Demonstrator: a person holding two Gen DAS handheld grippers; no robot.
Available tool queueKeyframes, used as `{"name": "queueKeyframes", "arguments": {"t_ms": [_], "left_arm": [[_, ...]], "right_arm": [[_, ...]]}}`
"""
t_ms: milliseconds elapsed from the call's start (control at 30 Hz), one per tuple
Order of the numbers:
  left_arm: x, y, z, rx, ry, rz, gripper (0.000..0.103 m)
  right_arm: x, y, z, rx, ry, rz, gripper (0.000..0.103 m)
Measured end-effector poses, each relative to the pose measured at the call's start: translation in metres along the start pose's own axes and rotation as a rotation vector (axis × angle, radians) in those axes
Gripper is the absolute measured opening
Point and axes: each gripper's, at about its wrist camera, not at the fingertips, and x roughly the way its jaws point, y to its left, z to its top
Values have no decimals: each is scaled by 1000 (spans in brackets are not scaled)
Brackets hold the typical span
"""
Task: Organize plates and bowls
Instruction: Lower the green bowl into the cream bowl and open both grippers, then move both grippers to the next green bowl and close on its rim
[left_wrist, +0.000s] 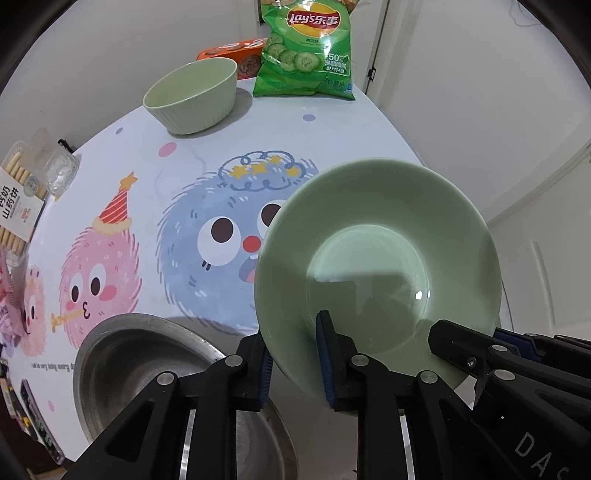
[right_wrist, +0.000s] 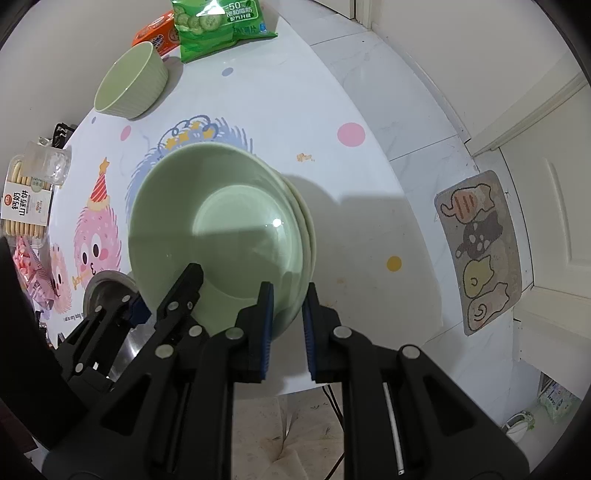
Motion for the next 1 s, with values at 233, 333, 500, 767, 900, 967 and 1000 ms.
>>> {"name": "queueKeyframes", "arguments": {"t_ms": [233, 333, 500, 767, 900, 967, 1000], "left_arm": [[-6, 4, 0, -12, -16, -22, 30], [-8, 9, 1, -23, -20, -27, 47], [-11, 21, 3, -58, -19, -54, 61], [-17, 37, 8, -95, -16, -66, 72], [-32, 50, 13, -127, -38, -87, 72], [-43, 61, 20, -147, -63, -99, 73], [-47, 67, 25, -156, -73, -100, 73]], "right_arm": [[-1, -2, 0, 17, 1, 16, 17], [-4, -3, -1, 24, -6, 26, 18], [-9, -6, -1, 36, -17, 31, 18], [-13, -8, -1, 57, -25, 27, 19], [-27, -11, -2, 86, -58, 32, 19], [-41, -10, -1, 87, -96, 33, 19], [-49, -7, 0, 84, -119, 36, 19]]}}
